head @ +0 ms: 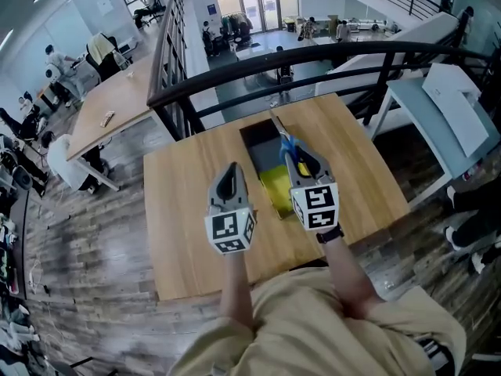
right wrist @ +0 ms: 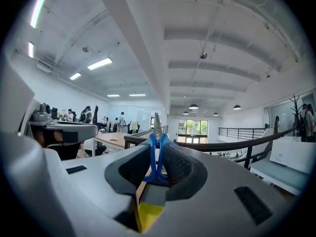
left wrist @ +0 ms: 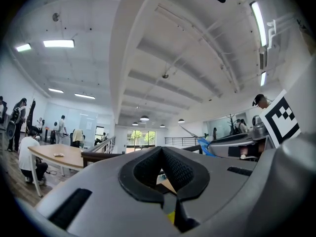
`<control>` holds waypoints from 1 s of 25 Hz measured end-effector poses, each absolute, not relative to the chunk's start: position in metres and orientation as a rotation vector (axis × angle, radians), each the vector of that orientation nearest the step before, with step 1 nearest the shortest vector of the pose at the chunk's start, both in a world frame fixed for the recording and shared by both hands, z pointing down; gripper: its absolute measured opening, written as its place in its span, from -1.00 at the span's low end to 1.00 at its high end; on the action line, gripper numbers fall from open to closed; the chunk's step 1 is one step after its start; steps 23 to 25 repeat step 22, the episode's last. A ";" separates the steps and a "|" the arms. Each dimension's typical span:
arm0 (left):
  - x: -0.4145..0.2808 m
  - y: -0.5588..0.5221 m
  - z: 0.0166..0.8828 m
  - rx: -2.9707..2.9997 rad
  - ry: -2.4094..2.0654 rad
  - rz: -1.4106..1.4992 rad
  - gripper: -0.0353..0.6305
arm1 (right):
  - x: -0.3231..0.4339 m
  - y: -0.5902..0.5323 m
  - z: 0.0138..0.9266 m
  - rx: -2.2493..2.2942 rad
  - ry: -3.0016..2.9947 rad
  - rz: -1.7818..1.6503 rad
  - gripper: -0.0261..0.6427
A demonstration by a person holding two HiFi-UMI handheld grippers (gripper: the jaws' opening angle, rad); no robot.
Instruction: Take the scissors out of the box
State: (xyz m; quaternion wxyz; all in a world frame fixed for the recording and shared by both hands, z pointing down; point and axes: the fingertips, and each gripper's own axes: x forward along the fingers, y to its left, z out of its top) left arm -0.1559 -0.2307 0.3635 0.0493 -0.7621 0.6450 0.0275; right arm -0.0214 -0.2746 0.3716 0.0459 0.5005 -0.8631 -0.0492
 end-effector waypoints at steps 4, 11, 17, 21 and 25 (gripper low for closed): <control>-0.162 -0.230 0.363 -2.312 1.975 0.095 -0.89 | -0.027 -0.273 0.372 1.519 -2.637 -0.155 -0.67; -0.158 -0.236 0.368 -2.329 1.976 0.098 -0.89 | -0.022 -0.281 0.373 1.529 -2.649 -0.115 -0.67; -0.174 -0.239 0.377 -2.330 2.010 0.107 -0.89 | -0.035 -0.285 0.381 1.521 -2.627 -0.115 -0.67; -0.184 -0.251 0.381 -2.329 2.025 0.122 -0.89 | -0.041 -0.299 0.389 1.514 -2.616 -0.102 -0.67; -0.187 -0.255 0.382 -2.329 2.027 0.127 -0.89 | -0.042 -0.304 0.391 1.513 -2.612 -0.097 -0.67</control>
